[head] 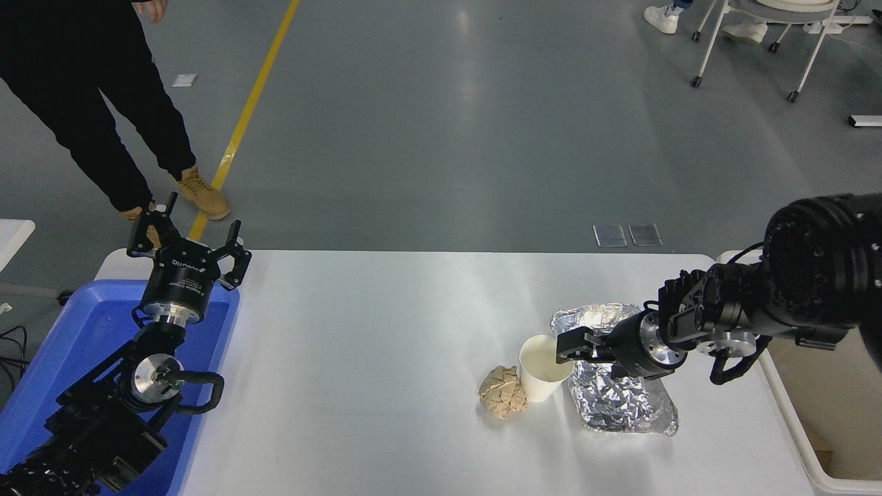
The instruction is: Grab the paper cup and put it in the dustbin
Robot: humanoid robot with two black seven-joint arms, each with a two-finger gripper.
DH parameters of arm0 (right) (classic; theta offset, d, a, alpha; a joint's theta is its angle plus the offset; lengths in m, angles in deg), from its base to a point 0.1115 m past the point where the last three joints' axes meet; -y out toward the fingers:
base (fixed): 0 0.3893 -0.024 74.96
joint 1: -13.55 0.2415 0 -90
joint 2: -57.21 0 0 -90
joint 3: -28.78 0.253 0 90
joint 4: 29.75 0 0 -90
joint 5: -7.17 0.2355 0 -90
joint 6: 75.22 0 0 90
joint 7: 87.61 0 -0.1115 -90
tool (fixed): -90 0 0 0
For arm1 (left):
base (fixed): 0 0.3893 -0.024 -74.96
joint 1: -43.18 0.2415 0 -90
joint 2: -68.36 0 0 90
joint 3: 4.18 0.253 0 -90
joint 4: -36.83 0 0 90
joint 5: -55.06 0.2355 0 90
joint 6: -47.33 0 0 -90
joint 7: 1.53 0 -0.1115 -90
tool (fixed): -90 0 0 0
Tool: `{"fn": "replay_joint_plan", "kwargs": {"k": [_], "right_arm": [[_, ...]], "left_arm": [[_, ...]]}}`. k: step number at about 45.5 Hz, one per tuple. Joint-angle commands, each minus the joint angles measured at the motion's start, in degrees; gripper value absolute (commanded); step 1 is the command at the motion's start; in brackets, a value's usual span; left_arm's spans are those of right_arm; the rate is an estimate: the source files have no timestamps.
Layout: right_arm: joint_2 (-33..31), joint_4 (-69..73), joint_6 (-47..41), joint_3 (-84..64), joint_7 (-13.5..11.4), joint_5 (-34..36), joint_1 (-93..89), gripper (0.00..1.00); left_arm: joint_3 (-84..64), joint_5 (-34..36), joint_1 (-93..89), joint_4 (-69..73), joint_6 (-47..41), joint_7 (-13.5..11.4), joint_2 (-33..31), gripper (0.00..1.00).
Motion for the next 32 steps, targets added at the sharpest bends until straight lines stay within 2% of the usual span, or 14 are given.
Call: {"fn": "replay_joint_plan", "kwargs": {"k": [1, 6, 9, 16, 22, 32], "right_arm": [[0.0, -1.31, 3.15, 1.97, 0.08, 0.22, -2.32, 0.69], [0.0, -1.31, 3.32, 2.93, 0.16, 0.22, -2.84, 0.4], [0.0, -1.31, 3.41, 4.16, 0.25, 0.31, -3.11, 0.27], [0.0, -1.31, 3.41, 5.48, 0.25, 0.31, -3.28, 0.23], [0.0, -1.31, 3.32, 5.31, 0.34, -0.31, -3.11, 0.0], [0.0, -0.96, 3.23, 4.69, 0.52, -0.48, -0.56, 0.0]], "left_arm": [[0.0, 0.0, 0.0, 0.0, 0.0, 0.0, 0.0, 0.98], [0.0, 0.0, 0.0, 0.0, 0.0, 0.0, 0.0, 0.98], [0.0, 0.0, 0.0, 0.0, 0.0, 0.0, 0.0, 0.98], [0.0, 0.0, 0.0, 0.0, 0.0, 0.0, 0.0, 0.98], [0.0, 0.0, 0.0, 0.0, 0.0, 0.0, 0.0, 0.98], [0.0, 0.0, 0.0, 0.0, 0.0, 0.0, 0.0, 0.98]]}}
